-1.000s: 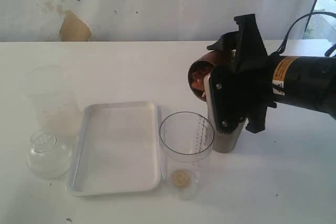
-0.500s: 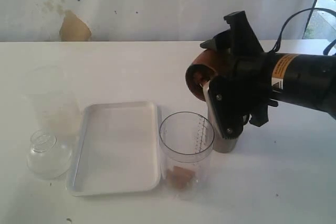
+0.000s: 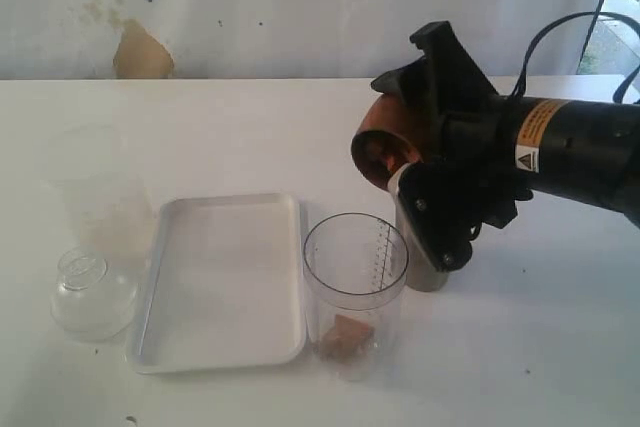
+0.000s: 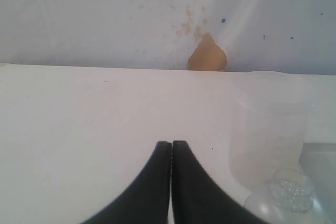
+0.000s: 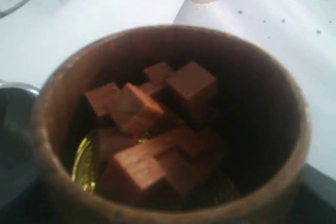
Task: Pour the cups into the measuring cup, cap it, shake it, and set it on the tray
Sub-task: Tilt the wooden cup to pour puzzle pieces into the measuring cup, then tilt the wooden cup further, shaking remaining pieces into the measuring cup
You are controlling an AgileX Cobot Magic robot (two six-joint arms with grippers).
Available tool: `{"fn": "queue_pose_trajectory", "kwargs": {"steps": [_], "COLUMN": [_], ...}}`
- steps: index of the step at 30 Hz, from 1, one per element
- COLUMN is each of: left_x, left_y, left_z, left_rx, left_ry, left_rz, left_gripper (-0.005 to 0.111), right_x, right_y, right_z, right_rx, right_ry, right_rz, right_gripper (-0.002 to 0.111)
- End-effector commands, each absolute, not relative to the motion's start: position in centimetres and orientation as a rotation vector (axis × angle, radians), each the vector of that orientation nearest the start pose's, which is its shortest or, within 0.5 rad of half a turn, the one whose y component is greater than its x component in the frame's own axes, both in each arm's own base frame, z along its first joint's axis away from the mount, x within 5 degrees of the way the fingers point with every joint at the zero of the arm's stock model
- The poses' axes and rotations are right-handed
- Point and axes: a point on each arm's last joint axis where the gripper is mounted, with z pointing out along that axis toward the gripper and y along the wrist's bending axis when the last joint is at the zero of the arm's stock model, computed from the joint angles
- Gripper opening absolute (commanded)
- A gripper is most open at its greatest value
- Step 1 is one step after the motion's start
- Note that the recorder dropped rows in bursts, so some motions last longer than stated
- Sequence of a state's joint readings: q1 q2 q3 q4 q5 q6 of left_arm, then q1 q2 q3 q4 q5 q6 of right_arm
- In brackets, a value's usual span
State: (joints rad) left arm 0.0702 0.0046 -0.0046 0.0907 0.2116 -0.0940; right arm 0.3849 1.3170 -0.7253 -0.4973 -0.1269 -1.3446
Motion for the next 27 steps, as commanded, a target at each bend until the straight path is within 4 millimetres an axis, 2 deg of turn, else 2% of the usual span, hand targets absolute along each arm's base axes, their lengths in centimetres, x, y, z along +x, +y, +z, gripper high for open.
{"fn": "queue_pose_trajectory", "kwargs": {"steps": [1,27], "left_x": [5.56,5.56], "left_y": [0.54,0.54], "left_z": [19.49,19.49], "left_rx": [-0.077,-0.077], "left_ry": [1.684,1.684], "left_rz": [0.06,0.06], "left_gripper": [0.001,0.001], "right_x": [25.88,25.81], "right_y": [11.42,11.6], "right_z": [27.69,27.63], "right_rx": [-1.834,-1.883], "right_ry": [0.816,0.703], "right_rz": [-0.893,-0.948], "right_gripper": [0.0,0.0]}}
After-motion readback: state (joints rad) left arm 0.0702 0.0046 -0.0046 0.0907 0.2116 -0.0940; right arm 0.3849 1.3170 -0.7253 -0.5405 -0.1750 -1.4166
